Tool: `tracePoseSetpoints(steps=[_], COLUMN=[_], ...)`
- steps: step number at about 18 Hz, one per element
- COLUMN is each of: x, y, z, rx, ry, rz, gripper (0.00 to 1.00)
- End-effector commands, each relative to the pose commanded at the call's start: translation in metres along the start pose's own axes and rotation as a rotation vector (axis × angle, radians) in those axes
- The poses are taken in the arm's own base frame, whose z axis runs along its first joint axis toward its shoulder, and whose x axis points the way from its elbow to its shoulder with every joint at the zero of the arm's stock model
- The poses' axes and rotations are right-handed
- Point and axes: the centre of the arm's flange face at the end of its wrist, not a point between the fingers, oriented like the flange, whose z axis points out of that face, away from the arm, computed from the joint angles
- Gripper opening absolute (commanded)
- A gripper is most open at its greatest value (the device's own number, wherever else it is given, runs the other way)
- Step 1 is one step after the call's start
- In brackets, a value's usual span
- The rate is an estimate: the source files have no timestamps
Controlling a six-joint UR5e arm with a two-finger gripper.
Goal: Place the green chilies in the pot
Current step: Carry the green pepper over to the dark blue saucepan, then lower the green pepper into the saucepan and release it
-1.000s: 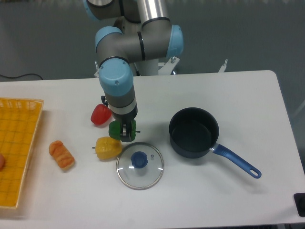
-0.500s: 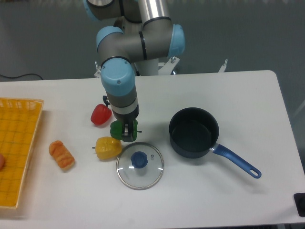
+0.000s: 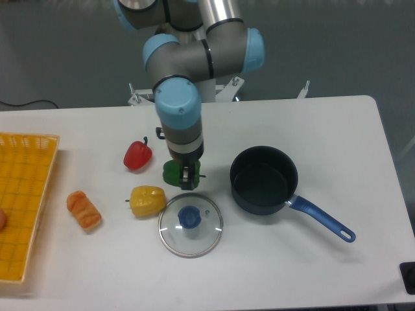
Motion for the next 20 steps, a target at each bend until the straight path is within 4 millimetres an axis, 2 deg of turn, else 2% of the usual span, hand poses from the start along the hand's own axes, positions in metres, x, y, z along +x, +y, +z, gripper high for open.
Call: tracePoseSetpoints(steps=[6,10,12,16,20], x=[0.008,0.018,0.016,0.016,0.015], y=[0.039,0.076,0.087,0.108,0.127], z=[-0.016,-0.016,-0.022,-0.015,0.003], rx=[-0.008,-0.01,-0.018,-0.014,0.0], ry=[-0.02,-0.026,-0.035,-0.031,-0.011], rz=[0.029,0.03,0.028,0.036,0.017], gripper=[0.59,0.59,0.59,0.59,0.59])
